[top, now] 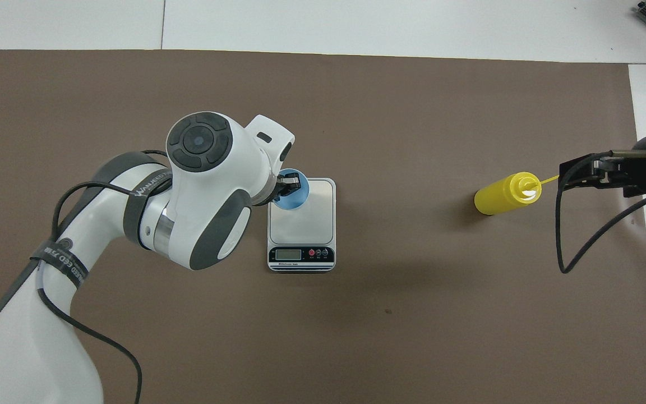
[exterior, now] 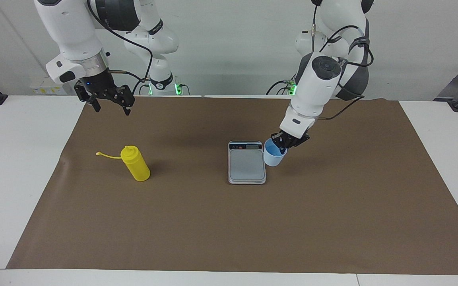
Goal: Pour seasoning into cup on scale with both arms
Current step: 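Carry the blue cup with the left gripper onto the scale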
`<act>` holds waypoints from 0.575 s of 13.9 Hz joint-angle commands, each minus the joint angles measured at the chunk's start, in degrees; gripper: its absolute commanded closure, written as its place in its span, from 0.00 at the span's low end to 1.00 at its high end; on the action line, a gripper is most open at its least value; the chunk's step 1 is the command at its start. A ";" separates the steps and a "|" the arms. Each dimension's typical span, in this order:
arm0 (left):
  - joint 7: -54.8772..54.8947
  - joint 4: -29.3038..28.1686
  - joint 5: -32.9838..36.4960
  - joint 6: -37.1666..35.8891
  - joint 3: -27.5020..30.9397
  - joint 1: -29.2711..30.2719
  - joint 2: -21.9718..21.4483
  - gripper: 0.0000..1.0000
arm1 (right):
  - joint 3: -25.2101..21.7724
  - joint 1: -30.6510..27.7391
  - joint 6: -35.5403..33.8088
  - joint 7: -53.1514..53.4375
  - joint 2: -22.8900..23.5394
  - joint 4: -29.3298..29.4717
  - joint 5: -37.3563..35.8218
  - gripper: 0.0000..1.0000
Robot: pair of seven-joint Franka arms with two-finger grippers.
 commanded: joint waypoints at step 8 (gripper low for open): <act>-1.31 -4.48 -0.44 2.77 1.14 -3.02 -0.69 1.00 | 0.30 -0.75 0.75 -0.28 -1.39 -1.68 -0.22 0.00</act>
